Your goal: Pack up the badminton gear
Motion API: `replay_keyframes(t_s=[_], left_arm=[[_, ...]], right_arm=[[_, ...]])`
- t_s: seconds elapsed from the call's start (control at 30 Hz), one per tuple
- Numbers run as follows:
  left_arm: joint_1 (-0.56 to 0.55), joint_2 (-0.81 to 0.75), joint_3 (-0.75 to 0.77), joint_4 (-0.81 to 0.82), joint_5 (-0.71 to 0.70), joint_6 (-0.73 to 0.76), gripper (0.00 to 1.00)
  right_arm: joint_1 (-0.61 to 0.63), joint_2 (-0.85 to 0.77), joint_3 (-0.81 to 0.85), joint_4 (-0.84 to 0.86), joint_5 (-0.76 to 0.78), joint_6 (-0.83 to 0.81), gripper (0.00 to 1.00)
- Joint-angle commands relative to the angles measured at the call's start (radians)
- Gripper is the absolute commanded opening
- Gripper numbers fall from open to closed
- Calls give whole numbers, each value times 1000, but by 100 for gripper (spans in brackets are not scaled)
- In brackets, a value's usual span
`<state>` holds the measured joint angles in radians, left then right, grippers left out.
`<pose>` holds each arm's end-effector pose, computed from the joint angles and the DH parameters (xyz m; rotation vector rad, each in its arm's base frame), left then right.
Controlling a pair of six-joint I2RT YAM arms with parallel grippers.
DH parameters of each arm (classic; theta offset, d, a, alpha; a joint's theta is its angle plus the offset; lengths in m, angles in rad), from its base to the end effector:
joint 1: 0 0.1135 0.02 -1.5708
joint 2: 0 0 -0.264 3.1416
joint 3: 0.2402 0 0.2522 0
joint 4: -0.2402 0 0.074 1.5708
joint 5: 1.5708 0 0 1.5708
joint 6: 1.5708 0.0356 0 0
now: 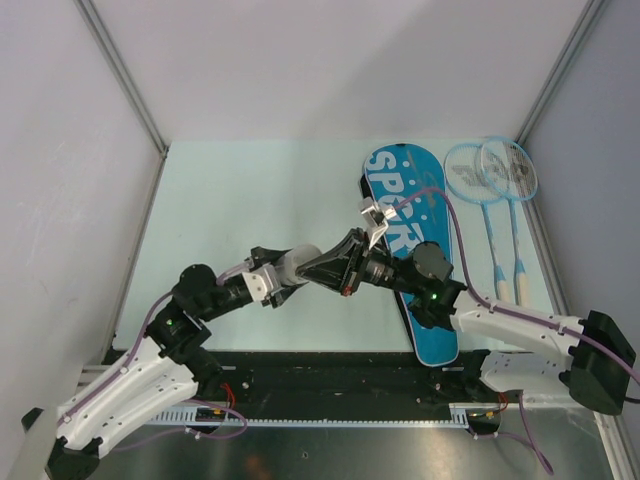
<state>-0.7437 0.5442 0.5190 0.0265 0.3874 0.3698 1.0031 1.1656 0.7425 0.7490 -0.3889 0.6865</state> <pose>0.0994 -0.1098 0.3041 1.0921 1.1707 -0.5952 0.1312 0.2309 0.3445 -0.6076 1.3386 1.6627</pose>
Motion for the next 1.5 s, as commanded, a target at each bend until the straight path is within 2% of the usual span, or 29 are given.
replay_keyframes(t_s=[0.0, 0.1, 0.2, 0.3, 0.43, 0.6, 0.67, 0.73, 0.77, 0.8, 0.83, 0.87, 0.9, 0.93, 0.97, 1.0, 1.07, 1.1, 1.2, 1.3, 1.37, 1.4, 1.47], left_arm=[[-37, -23, 27, 219, 197, -19, 0], [-37, -27, 15, 219, 200, 4, 0], [-37, -38, 6, 219, 208, 26, 0], [-37, -36, 9, 219, 222, 31, 0], [-37, -26, 13, 220, 212, 18, 0], [-37, -26, 21, 225, 110, -22, 0], [-37, -15, 24, 224, 4, -26, 0], [-36, 17, 35, 219, -94, -26, 0], [-36, 34, 41, 201, -204, -35, 1], [-36, 51, 58, 188, -275, -40, 2], [-34, 98, 67, 173, -336, -48, 2], [-34, 123, 79, 133, -467, -54, 6], [-33, 149, 104, 113, -520, -57, 6], [-29, 210, 117, 89, -563, -68, 6], [-20, 242, 133, 43, -644, -74, 13], [-13, 282, 156, 24, -674, -84, 15], [22, 393, 186, -49, -696, -95, 19], [41, 433, 225, -72, -709, -104, 20], [153, 589, 321, -154, -641, -144, 19], [266, 742, 401, -158, -598, -131, 19], [343, 819, 450, -158, -607, -117, 22], [368, 930, 504, -155, -610, -105, 23], [432, 1057, 587, -181, -645, -111, 23]], right_arm=[[-37, 132, -32, -224, 69, 66, 1], [-110, 184, -20, -275, -68, 210, 13], [-146, 206, 17, -386, -126, 272, 17], [-150, 229, 49, -401, -159, 283, 26], [-153, 272, 54, -327, -197, 288, 37], [-155, 186, 52, -348, -153, 222, 47], [-152, 110, 54, -372, -118, 152, 51], [-141, 44, 54, -427, -78, 98, 62], [-139, 7, 54, -450, -20, 75, 66], [-138, -82, 54, -511, 22, 32, 76], [-136, -128, 54, -546, 71, 13, 83], [-133, -173, 54, -586, 194, -7, 88], [-135, -270, 54, -670, 267, -28, 96], [-132, -312, 52, -713, 336, -36, 98], [-133, -355, 52, -753, 478, -41, 99], [-132, -412, 52, -863, 539, -48, 100], [-141, -455, 52, -957, 669, -50, 100], [-144, -466, 52, -1029, 686, -53, 100], [-146, -483, 49, -1120, 693, -47, 100], [-138, -488, 18, -1114, 639, -41, 100], [-136, -494, 2, -1085, 590, -47, 100], [-135, -497, -11, -1076, 575, -51, 100], [-133, -500, -18, -1071, 545, -57, 100]])
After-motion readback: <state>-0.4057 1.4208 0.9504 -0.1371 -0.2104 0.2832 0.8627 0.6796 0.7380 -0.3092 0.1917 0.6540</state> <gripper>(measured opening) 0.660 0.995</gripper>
